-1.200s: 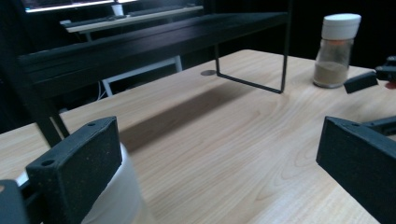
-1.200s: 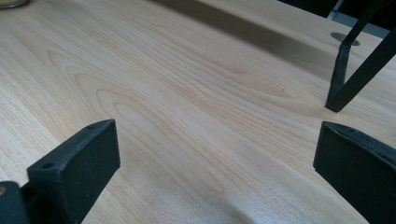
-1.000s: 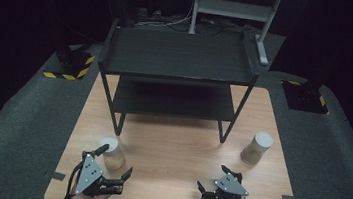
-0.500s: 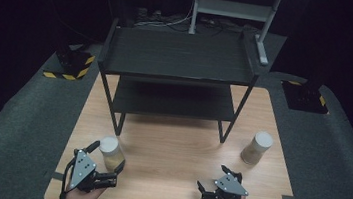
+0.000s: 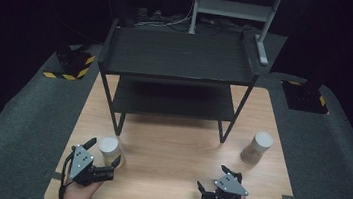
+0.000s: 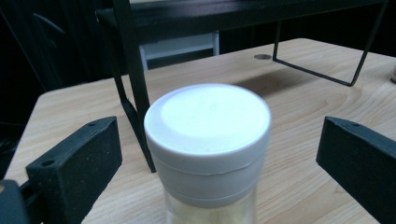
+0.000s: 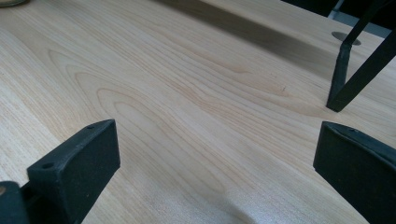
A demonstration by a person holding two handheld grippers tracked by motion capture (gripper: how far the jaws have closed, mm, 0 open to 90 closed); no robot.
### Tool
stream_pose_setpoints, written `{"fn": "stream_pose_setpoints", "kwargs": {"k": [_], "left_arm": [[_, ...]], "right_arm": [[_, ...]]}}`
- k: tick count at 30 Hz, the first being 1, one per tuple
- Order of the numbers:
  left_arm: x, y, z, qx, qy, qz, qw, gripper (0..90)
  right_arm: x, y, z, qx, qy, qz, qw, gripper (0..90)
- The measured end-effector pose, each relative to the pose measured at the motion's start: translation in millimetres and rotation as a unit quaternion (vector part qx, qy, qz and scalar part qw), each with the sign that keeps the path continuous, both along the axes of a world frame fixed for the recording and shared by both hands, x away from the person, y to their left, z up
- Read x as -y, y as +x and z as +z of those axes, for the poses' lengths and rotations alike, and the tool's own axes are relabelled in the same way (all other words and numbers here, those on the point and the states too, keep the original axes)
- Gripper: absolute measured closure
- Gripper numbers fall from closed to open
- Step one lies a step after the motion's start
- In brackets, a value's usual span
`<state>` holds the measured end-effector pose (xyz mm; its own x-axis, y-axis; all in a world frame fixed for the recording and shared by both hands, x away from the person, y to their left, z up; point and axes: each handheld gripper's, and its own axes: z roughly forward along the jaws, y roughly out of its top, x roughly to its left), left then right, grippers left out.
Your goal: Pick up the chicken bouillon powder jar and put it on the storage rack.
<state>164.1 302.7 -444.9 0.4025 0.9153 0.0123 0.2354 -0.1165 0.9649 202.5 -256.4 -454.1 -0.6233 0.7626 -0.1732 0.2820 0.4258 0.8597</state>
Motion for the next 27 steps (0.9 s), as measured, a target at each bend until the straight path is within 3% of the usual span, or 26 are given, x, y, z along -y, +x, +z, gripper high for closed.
{"fn": "stream_pose_setpoints", "kwargs": {"k": [9, 13, 18, 27], "left_arm": [[-2.2, 9.0, -7.4, -0.011, -0.011, 0.004, 0.9999, 0.6], [-3.5, 11.6, -9.6, -0.015, -0.005, -0.001, 0.9999, 3.2], [-4.6, 13.0, -14.1, -0.016, -0.001, -0.008, 0.9998, 14.6], [-5.5, 12.4, -20.2, -0.01, -0.026, -0.009, 0.9996, 26.7]], "right_arm": [[-0.2, -0.1, -0.1, 0.001, -0.001, 0.0, 1.0, 0.0], [-0.6, -0.2, 0.0, 0.001, -0.002, 0.0, 1.0, 0.0], [-0.4, 0.0, 0.1, 0.0, -0.001, 0.0, 1.0, 0.0], [-0.4, 0.0, 0.1, 0.0, -0.002, 0.001, 1.0, 0.0]]}}
